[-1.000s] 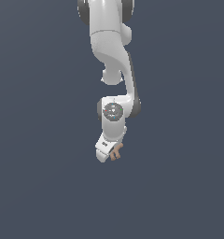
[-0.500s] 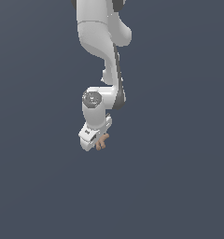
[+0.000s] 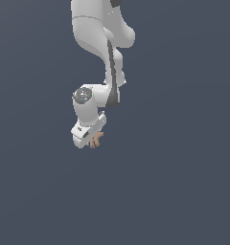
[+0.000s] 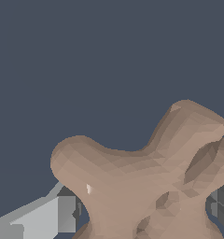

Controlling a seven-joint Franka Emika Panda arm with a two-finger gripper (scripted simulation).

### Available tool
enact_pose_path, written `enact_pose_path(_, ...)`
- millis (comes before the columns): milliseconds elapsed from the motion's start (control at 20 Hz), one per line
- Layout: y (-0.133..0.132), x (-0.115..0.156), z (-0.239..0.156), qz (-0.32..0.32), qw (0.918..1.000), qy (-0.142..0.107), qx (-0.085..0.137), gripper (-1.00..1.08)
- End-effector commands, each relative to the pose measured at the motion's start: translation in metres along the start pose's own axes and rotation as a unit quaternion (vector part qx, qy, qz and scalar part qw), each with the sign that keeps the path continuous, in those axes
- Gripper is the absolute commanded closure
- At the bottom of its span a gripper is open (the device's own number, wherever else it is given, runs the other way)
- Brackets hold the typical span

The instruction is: Pick up the object and move it to a goal position.

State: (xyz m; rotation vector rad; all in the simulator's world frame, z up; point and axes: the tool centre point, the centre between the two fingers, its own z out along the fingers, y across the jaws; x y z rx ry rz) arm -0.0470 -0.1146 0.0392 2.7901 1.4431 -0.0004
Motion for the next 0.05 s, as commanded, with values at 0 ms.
enact_pose_path(0,0.0001,-0.0028,-0.0005,-0.001,1.0000,0.000,0.000,1.08)
